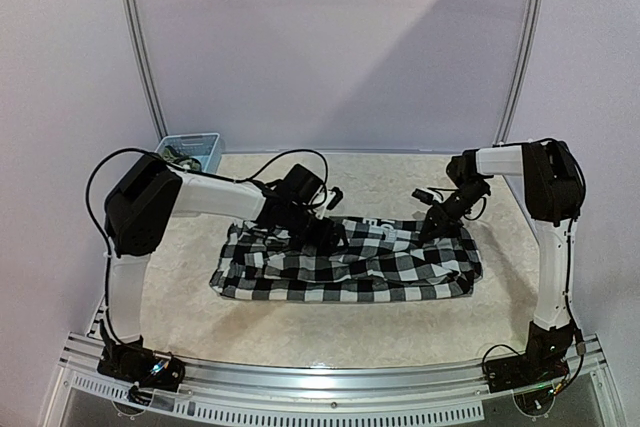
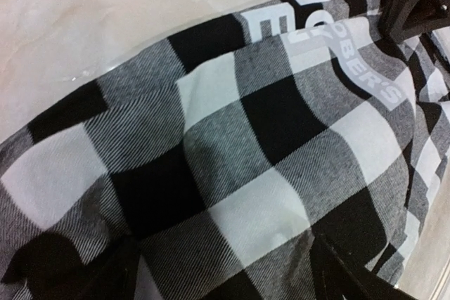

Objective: Fold and stack the mixed laundry pile
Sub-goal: Smooth out the rectangle-folded shirt at the center of the board.

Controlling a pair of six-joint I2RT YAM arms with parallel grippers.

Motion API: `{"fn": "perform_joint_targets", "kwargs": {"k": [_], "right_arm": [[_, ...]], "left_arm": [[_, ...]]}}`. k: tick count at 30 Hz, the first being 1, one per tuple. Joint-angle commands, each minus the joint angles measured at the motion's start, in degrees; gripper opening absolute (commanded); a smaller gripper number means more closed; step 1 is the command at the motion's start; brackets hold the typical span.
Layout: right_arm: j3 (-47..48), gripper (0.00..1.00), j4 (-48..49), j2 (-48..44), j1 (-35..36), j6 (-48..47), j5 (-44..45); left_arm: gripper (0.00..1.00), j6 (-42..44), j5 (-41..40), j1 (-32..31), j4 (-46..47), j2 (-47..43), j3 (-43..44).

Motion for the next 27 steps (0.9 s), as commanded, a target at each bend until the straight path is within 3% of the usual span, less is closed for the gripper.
{"fn": "perform_joint_targets", "kwargs": {"k": [1, 8, 13, 21, 27], "right_arm": [[-0.6, 0.14, 0.7, -0.4, -0.4, -0.6, 2.2], [0.3, 0.20, -1.7, -8.6, 0.3, -2.8, 1.7], [1.7, 0.27, -2.4, -13.5, 5.2, -4.8, 2.8], [8.2, 0.28, -3.1, -7.8, 14.2, -5.3, -2.8], [11.0, 0.28, -2.7, -1.7, 19.3, -4.1, -5.8]], "left_arm": [[0.88, 0.6, 1.5, 1.6, -2.8, -5.7, -0.4], [0.91, -1.8, -1.7, 7.0, -4.2, -13.3, -0.7], [0.91, -3.0, -2.2, 12.6, -6.2, -13.9, -3.0], [0.90, -5.8, 2.8, 17.0, -4.9, -12.1, -9.5], [0.90, -5.1, 1.3, 18.5, -6.2, -12.9, -11.5]]}}
